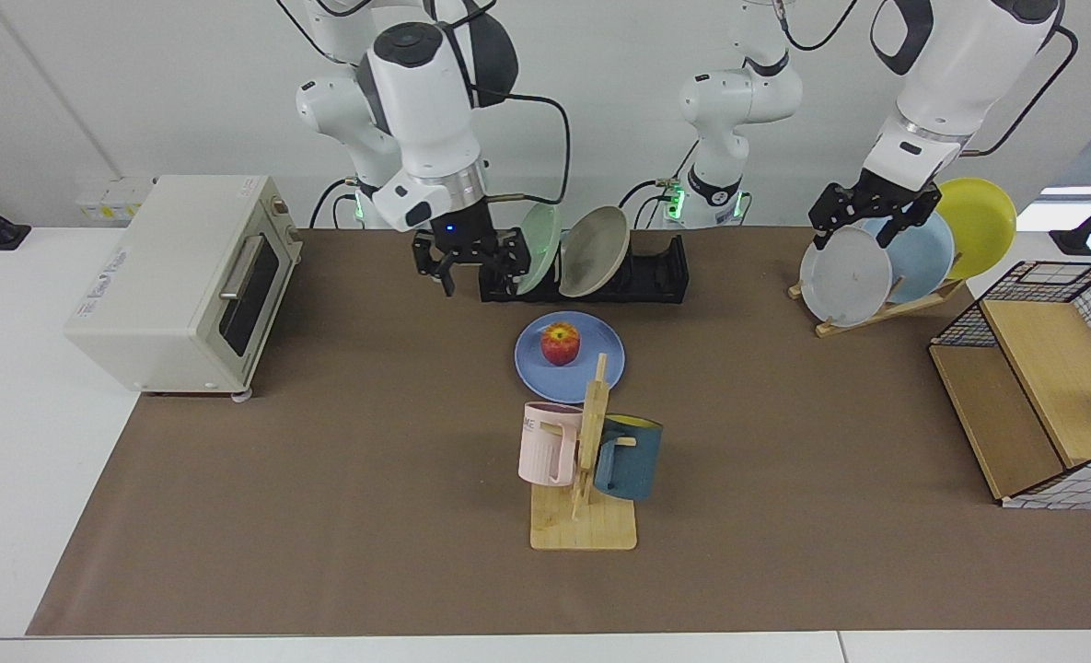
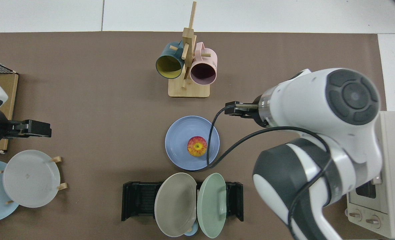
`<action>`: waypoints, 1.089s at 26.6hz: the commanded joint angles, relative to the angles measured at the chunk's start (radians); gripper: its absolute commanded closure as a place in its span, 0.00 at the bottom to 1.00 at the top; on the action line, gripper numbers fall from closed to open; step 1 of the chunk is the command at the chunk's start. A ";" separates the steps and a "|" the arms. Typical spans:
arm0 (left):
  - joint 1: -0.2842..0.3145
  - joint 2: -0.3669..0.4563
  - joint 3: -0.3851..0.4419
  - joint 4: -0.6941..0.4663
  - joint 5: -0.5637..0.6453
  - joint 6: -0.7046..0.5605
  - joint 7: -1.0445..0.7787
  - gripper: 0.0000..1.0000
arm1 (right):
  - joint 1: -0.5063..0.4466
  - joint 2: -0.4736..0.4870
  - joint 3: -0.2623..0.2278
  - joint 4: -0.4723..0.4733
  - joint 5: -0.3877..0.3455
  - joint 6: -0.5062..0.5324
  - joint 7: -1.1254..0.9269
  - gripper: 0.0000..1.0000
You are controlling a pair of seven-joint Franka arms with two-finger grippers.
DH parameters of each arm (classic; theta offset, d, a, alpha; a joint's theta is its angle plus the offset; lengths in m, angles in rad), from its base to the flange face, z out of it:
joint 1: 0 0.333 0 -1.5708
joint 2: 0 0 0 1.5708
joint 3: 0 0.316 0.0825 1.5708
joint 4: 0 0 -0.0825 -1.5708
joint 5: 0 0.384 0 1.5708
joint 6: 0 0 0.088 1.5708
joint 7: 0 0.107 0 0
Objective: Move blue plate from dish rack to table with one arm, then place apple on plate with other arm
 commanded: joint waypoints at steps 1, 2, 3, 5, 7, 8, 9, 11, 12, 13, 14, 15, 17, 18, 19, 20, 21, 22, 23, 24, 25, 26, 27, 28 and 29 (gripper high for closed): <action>-0.004 0.000 0.012 -0.002 -0.017 0.015 0.023 0.00 | -0.126 -0.037 0.013 -0.025 -0.012 -0.044 -0.199 0.00; -0.005 -0.003 0.015 0.001 -0.016 0.008 0.021 0.00 | -0.153 -0.043 0.012 -0.026 -0.016 -0.055 -0.244 0.00; -0.005 -0.003 0.016 0.015 -0.016 -0.006 0.019 0.00 | -0.186 -0.047 0.012 -0.026 -0.021 -0.066 -0.293 0.00; -0.005 -0.003 0.010 0.064 -0.016 -0.029 0.012 0.00 | -0.245 -0.057 0.013 -0.026 -0.038 -0.084 -0.399 0.00; -0.005 -0.004 0.010 0.066 -0.014 -0.032 0.015 0.00 | -0.298 -0.064 0.013 -0.028 -0.039 -0.089 -0.488 0.00; -0.004 -0.004 0.010 0.066 -0.014 -0.034 0.019 0.00 | -0.318 -0.072 0.013 -0.028 -0.041 -0.094 -0.519 0.00; 0.000 -0.004 0.010 0.066 -0.016 -0.034 0.021 0.00 | -0.335 -0.075 0.012 -0.026 -0.041 -0.101 -0.542 0.00; 0.000 -0.004 0.010 0.064 -0.014 -0.034 0.023 0.00 | -0.362 -0.078 0.012 -0.026 -0.044 -0.112 -0.585 0.00; 0.000 -0.004 0.010 0.063 -0.014 -0.034 0.023 0.00 | -0.376 -0.081 0.012 -0.025 -0.048 -0.114 -0.603 0.00; 0.000 -0.004 0.010 0.058 -0.014 -0.034 0.021 0.00 | -0.384 -0.086 0.012 -0.023 -0.055 -0.115 -0.612 0.00; 0.000 -0.004 0.010 0.057 -0.014 -0.034 0.021 0.00 | -0.388 -0.089 0.012 -0.020 -0.058 -0.120 -0.611 0.00; 0.000 -0.004 0.010 0.057 -0.014 -0.034 0.019 0.00 | -0.388 -0.098 0.010 -0.020 -0.058 -0.127 -0.609 0.00; 0.000 -0.004 0.010 0.057 -0.014 -0.034 0.019 0.00 | -0.388 -0.104 0.009 -0.014 -0.056 -0.147 -0.603 0.00; 0.000 -0.004 0.010 0.057 -0.014 -0.035 0.019 0.00 | -0.387 -0.110 0.010 -0.002 -0.055 -0.164 -0.596 0.00; 0.000 -0.004 0.010 0.057 -0.014 -0.034 0.019 0.00 | -0.387 -0.112 0.010 0.014 -0.055 -0.179 -0.580 0.00; 0.000 -0.004 0.010 0.057 -0.014 -0.035 0.019 0.00 | -0.387 -0.112 0.010 0.029 -0.056 -0.196 -0.565 0.00; -0.002 -0.004 0.010 0.057 -0.014 -0.035 0.019 0.00 | -0.387 -0.112 0.010 0.041 -0.056 -0.215 -0.551 0.00; -0.002 -0.004 0.010 0.057 -0.014 -0.037 0.019 0.00 | -0.387 -0.113 0.010 0.054 -0.062 -0.231 -0.548 0.00; -0.002 -0.006 0.010 0.057 -0.014 -0.038 0.019 0.00 | -0.388 -0.112 0.012 0.067 -0.074 -0.248 -0.548 0.00; -0.002 -0.007 0.010 0.054 -0.014 -0.044 0.019 0.00 | -0.388 -0.112 0.012 0.080 -0.091 -0.250 -0.548 0.00; -0.002 -0.009 0.010 0.051 -0.014 -0.054 0.021 0.00 | -0.387 -0.116 0.015 0.078 -0.099 -0.247 -0.548 0.00; -0.002 -0.010 0.010 0.047 -0.014 -0.057 0.021 0.00 | -0.388 -0.123 0.020 0.075 -0.101 -0.249 -0.546 0.00; -0.002 -0.012 0.010 0.047 -0.014 -0.058 0.021 0.00 | -0.388 -0.124 0.023 0.072 -0.101 -0.250 -0.546 0.00; -0.002 -0.010 0.010 0.047 -0.014 -0.057 0.021 0.00 | -0.388 -0.124 0.024 0.069 -0.099 -0.252 -0.545 0.00; -0.002 -0.012 0.010 0.047 -0.014 -0.057 0.021 0.00 | -0.388 -0.126 0.024 0.061 -0.098 -0.252 -0.545 0.00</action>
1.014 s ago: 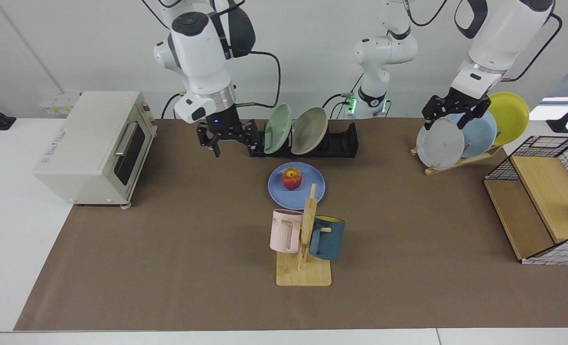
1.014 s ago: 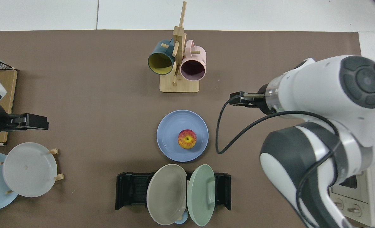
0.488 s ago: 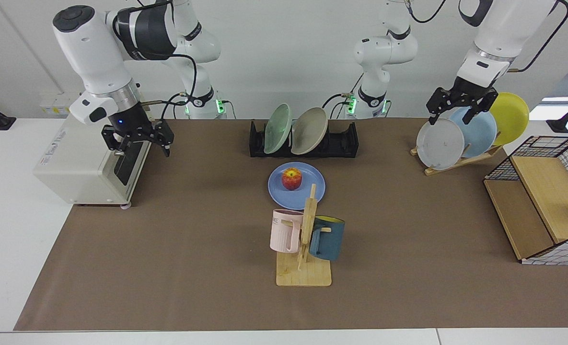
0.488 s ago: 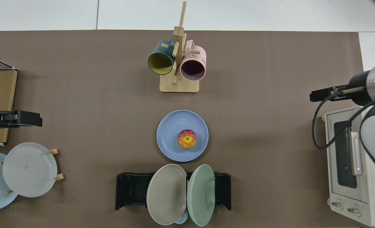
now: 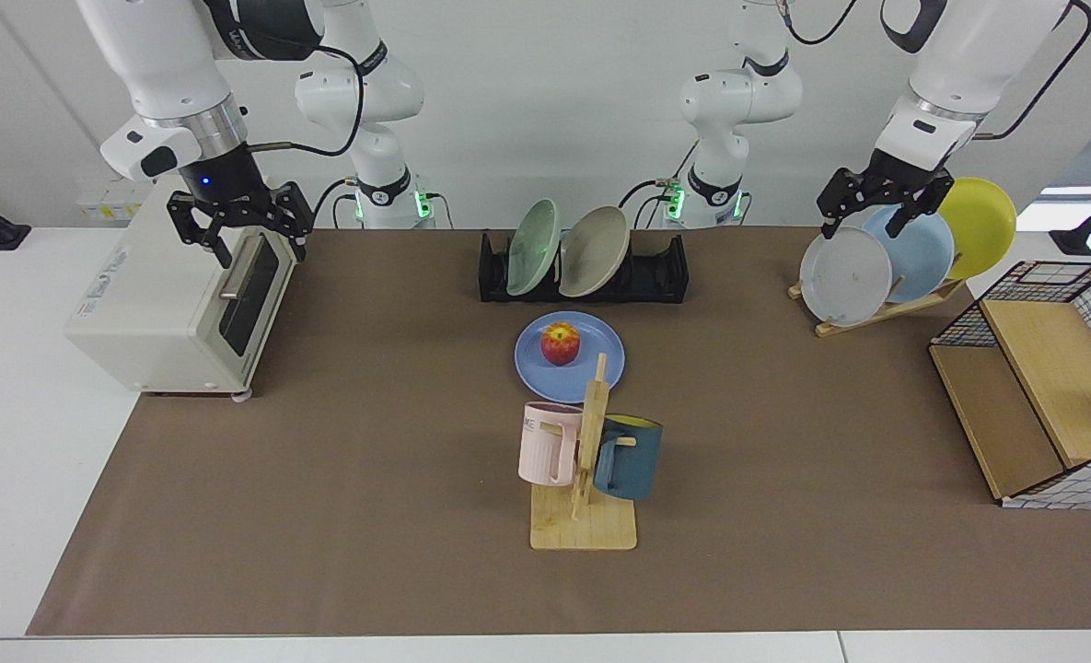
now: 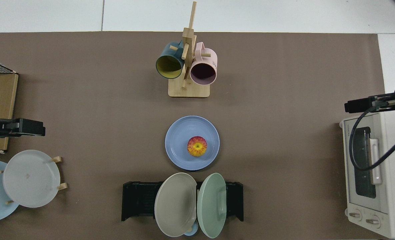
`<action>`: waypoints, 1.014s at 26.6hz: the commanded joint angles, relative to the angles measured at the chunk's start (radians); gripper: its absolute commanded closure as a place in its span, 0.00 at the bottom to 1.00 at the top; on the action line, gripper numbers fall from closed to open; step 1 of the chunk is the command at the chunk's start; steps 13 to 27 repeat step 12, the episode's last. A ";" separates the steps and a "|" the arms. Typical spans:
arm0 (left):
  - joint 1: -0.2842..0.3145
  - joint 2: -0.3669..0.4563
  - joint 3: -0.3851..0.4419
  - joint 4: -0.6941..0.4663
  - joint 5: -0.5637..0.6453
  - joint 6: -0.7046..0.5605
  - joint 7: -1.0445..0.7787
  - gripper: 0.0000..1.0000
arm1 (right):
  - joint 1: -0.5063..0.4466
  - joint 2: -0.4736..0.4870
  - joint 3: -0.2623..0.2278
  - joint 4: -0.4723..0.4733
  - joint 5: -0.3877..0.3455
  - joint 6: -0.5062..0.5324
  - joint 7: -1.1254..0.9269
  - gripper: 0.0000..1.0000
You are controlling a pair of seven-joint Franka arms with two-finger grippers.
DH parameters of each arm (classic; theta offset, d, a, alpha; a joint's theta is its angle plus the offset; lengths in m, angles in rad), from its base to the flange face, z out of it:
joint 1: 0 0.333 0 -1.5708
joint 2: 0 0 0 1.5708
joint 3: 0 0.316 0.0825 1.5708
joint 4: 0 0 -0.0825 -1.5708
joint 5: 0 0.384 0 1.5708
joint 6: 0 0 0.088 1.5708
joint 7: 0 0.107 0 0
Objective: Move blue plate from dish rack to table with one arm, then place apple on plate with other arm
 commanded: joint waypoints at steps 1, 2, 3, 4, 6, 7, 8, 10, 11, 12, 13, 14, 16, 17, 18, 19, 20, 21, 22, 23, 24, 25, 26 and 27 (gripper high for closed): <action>-0.001 -0.007 0.007 -0.004 -0.011 -0.020 0.017 0.00 | -0.011 -0.008 0.019 -0.011 -0.019 -0.021 0.028 0.00; -0.001 -0.009 0.007 -0.004 -0.011 -0.023 0.015 0.00 | -0.011 -0.012 0.017 -0.017 -0.019 -0.023 0.031 0.00; -0.001 -0.009 0.007 -0.004 -0.011 -0.026 0.015 0.00 | -0.011 -0.014 0.017 -0.020 -0.021 -0.023 0.037 0.00; -0.003 -0.009 0.007 -0.005 -0.011 -0.027 0.015 0.00 | -0.011 -0.017 0.017 -0.031 -0.021 -0.024 0.039 0.00; -0.001 -0.009 0.007 -0.005 -0.011 -0.026 0.017 0.00 | -0.011 -0.025 0.019 -0.060 -0.021 -0.023 0.040 0.00; -0.001 -0.009 0.007 -0.005 -0.011 -0.026 0.017 0.00 | -0.009 -0.028 0.019 -0.072 -0.021 -0.021 0.040 0.00; -0.001 -0.009 0.007 -0.005 -0.011 -0.026 0.017 0.00 | -0.009 -0.029 0.019 -0.081 -0.021 -0.017 0.042 0.00; -0.001 -0.009 0.007 -0.005 -0.011 -0.026 0.015 0.00 | -0.009 -0.029 0.019 -0.095 -0.021 -0.005 0.043 0.00; -0.001 -0.009 0.007 -0.005 -0.011 -0.026 0.015 0.00 | -0.011 -0.029 0.019 -0.101 -0.021 0.002 0.043 0.00; -0.001 -0.009 0.007 -0.005 -0.011 -0.026 0.017 0.00 | -0.011 -0.029 0.019 -0.109 -0.021 0.008 0.043 0.00; -0.001 -0.009 0.007 -0.005 -0.011 -0.026 0.017 0.00 | -0.011 -0.029 0.019 -0.109 -0.021 0.008 0.043 0.00; -0.001 -0.009 0.007 -0.005 -0.011 -0.026 0.017 0.00 | -0.011 -0.029 0.019 -0.109 -0.021 0.008 0.043 0.00; -0.001 -0.009 0.007 -0.005 -0.011 -0.026 0.017 0.00 | -0.011 -0.029 0.019 -0.109 -0.021 0.008 0.043 0.00; -0.001 -0.009 0.007 -0.005 -0.011 -0.026 0.017 0.00 | -0.011 -0.029 0.019 -0.109 -0.021 0.008 0.043 0.00; -0.001 -0.009 0.007 -0.005 -0.011 -0.026 0.017 0.00 | -0.011 -0.029 0.019 -0.109 -0.021 0.008 0.043 0.00; -0.001 -0.009 0.007 -0.005 -0.011 -0.026 0.017 0.00 | -0.011 -0.029 0.019 -0.109 -0.021 0.008 0.043 0.00; -0.001 -0.009 0.007 -0.005 -0.011 -0.026 0.017 0.00 | -0.011 -0.029 0.019 -0.109 -0.021 0.008 0.043 0.00; -0.001 -0.009 0.007 -0.005 -0.011 -0.026 0.017 0.00 | -0.011 -0.029 0.019 -0.109 -0.021 0.008 0.043 0.00; -0.001 -0.009 0.007 -0.005 -0.011 -0.026 0.017 0.00 | -0.011 -0.029 0.019 -0.109 -0.021 0.008 0.043 0.00; -0.001 -0.009 0.007 -0.005 -0.011 -0.026 0.017 0.00 | -0.011 -0.029 0.019 -0.109 -0.021 0.008 0.043 0.00; -0.001 -0.009 0.007 -0.005 -0.011 -0.026 0.017 0.00 | -0.011 -0.029 0.019 -0.109 -0.021 0.008 0.043 0.00; -0.001 -0.009 0.007 -0.005 -0.011 -0.026 0.017 0.00 | -0.011 -0.029 0.019 -0.109 -0.021 0.008 0.043 0.00; -0.001 -0.009 0.007 -0.005 -0.011 -0.026 0.017 0.00 | -0.011 -0.029 0.019 -0.109 -0.021 0.008 0.043 0.00; -0.001 -0.009 0.007 -0.005 -0.011 -0.026 0.017 0.00 | -0.011 -0.029 0.019 -0.109 -0.021 0.008 0.043 0.00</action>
